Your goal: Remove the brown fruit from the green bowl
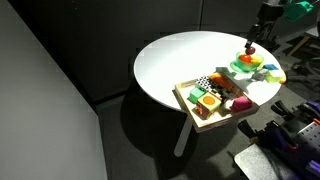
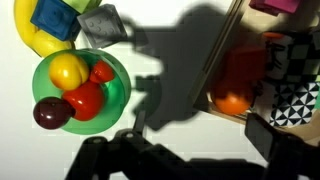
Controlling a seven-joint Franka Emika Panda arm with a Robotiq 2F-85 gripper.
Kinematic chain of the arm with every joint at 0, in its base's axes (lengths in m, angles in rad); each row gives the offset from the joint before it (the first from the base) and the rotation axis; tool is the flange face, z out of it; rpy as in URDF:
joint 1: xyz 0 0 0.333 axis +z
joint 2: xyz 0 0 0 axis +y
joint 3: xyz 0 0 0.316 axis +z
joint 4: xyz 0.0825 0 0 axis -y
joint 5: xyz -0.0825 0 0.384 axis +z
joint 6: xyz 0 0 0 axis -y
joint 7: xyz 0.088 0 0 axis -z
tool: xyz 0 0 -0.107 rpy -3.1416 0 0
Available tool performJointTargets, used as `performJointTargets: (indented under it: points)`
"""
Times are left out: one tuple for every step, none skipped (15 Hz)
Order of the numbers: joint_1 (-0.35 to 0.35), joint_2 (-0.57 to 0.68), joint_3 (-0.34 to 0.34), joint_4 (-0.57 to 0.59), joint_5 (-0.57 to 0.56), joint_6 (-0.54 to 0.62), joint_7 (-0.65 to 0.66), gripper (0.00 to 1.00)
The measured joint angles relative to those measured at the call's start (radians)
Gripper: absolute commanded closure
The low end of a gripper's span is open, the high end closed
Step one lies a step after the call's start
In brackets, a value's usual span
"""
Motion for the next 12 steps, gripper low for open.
performJointTargets:
  points:
    - [-0.011,0.006,-0.004,0.003,0.000,-0.004,0.000,0.00]
    - [-0.022,0.011,-0.007,0.006,0.000,-0.006,-0.001,0.00]
    - [-0.032,0.018,-0.011,0.010,0.000,-0.007,-0.003,0.00]
    - [-0.042,0.025,-0.015,0.017,0.000,-0.007,-0.007,0.00]
    - [-0.052,0.035,-0.019,0.026,0.002,-0.006,-0.012,0.00]
    - [-0.062,0.046,-0.022,0.036,0.005,-0.002,-0.015,0.00]
    - [-0.071,0.058,-0.025,0.046,0.010,0.006,-0.017,0.00]
    - [-0.080,0.071,-0.027,0.057,0.015,0.016,-0.017,0.00]
    - [-0.088,0.086,-0.029,0.068,0.022,0.034,-0.017,0.00]
    - [-0.097,0.102,-0.029,0.078,0.028,0.053,-0.017,0.00]
    - [-0.104,0.119,-0.029,0.087,0.031,0.071,-0.017,0.00]
    - [-0.111,0.137,-0.029,0.096,0.031,0.090,-0.017,0.00]
